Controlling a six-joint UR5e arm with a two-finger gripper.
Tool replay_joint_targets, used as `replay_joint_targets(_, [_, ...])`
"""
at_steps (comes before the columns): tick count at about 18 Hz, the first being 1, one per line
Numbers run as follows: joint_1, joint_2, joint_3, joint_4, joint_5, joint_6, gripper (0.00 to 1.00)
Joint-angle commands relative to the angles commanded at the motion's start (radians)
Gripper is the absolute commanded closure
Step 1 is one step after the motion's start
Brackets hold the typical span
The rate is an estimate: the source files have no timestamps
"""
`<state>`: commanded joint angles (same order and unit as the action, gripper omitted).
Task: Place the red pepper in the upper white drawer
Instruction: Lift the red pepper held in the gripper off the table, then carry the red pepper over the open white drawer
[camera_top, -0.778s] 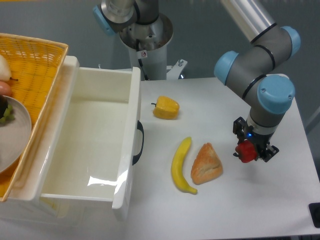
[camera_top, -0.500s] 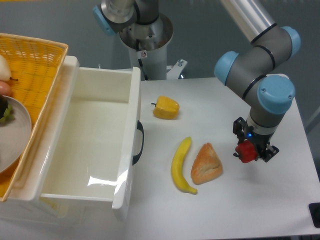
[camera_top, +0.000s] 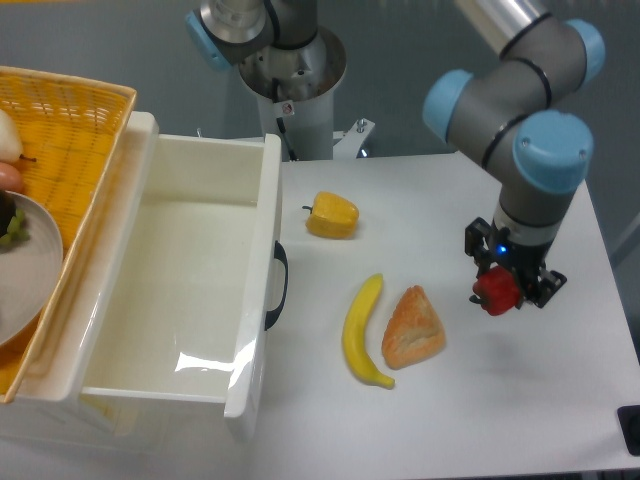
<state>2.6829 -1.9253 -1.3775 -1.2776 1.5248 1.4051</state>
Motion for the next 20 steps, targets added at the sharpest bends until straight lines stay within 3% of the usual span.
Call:
replay_joint_targets(4, [-0.008, 0.060, 0.000, -0.025, -0.035, -0.086, 0.66])
replay_joint_targets(12, [-0.104, 0.155, 0.002, -0.048, -0.076, -0.205, 0.66])
replay_joint_targets(15, [-0.117, 0.192, 0.000, -0.081, -0.147, -0.209, 0.66])
replay_joint_targets(20, [-0.213, 0.223, -0.006, -0.086, -0.164, -0.209, 0.66])
